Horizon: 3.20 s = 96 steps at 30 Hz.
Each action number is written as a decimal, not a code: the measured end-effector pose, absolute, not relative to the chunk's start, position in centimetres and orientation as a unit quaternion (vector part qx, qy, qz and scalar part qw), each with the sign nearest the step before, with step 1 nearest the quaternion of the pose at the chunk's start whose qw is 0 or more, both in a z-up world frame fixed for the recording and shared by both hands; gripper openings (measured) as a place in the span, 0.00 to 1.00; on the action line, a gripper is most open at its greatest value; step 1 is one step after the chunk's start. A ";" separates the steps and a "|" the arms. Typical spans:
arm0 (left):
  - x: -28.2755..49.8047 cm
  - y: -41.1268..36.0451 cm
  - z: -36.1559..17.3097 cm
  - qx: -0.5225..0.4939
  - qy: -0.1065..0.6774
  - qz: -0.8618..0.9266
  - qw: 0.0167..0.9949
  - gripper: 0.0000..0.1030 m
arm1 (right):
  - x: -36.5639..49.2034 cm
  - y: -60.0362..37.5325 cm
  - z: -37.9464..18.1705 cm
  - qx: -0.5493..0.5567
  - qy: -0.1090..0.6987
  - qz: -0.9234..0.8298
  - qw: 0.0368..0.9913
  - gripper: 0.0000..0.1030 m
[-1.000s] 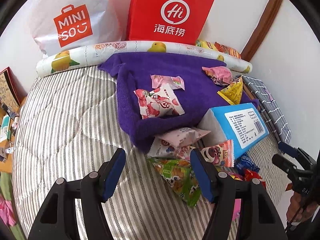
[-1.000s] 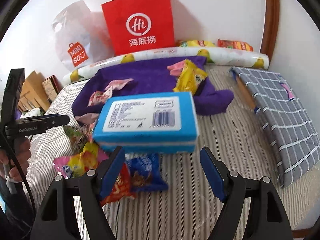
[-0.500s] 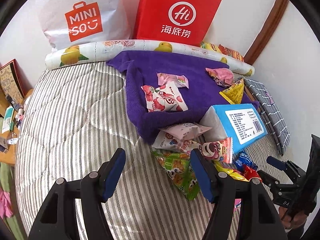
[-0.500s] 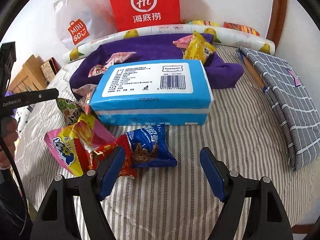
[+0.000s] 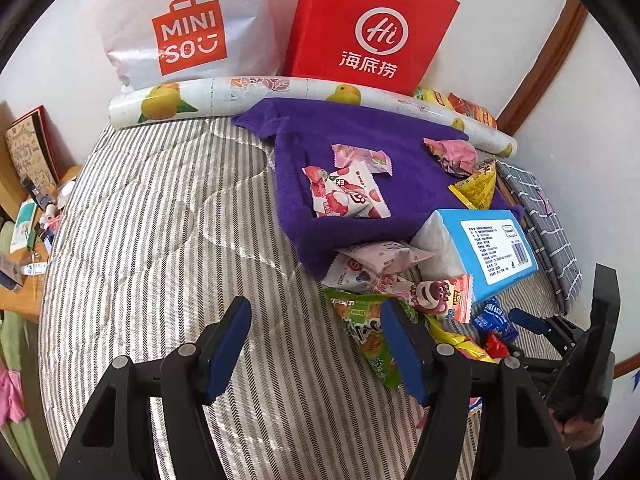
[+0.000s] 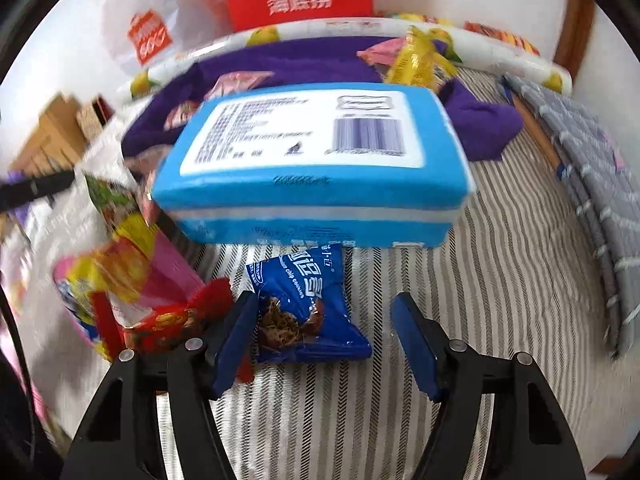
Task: Organize snacks
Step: 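Grasp the dark blue chocolate bag with the right gripper while the left grasps the green chip bag, then lift both held bags and carry them over the purple towel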
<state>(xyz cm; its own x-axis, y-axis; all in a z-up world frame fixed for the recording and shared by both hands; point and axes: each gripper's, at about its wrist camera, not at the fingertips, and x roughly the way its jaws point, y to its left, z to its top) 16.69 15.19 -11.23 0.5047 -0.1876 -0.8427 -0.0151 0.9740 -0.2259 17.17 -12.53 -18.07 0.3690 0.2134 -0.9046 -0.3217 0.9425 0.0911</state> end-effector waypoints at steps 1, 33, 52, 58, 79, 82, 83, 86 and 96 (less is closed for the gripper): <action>16.7 15.2 -11.2 -0.103 0.495 -0.052 0.861 0.63 | 17.1 -12.2 -18.2 -0.062 0.534 0.163 0.827 0.68; 19.0 11.2 -16.6 -0.136 0.522 -0.143 0.830 0.64 | 16.3 -16.8 -18.4 -0.052 0.497 0.134 0.856 0.44; 18.0 14.2 -14.5 -0.158 0.487 -0.149 0.846 0.46 | 16.4 -16.7 -17.1 -0.048 0.493 0.136 0.858 0.43; 17.1 15.3 -13.2 -0.154 0.464 -0.120 0.864 0.46 | 16.1 -16.6 -16.0 -0.050 0.486 0.132 0.863 0.43; 15.2 14.8 -8.6 -0.165 0.428 -0.147 0.876 0.45 | 14.3 -17.2 -11.4 -0.014 0.444 0.149 0.883 0.43; 15.3 14.3 -8.1 -0.160 0.425 -0.155 0.877 0.45 | 14.3 -17.6 -10.9 -0.006 0.440 0.151 0.885 0.43; 15.3 14.1 -7.9 -0.159 0.425 -0.157 0.877 0.45 | 14.3 -17.7 -10.9 -0.003 0.440 0.151 0.885 0.43; 15.5 13.6 -7.6 -0.159 0.424 -0.164 0.876 0.45 | 14.6 -18.1 -10.5 0.004 0.438 0.150 0.886 0.43; 17.4 12.1 -6.6 -0.143 0.430 -0.172 0.875 0.45 | 16.4 -18.0 -8.5 0.012 0.408 0.151 0.900 0.43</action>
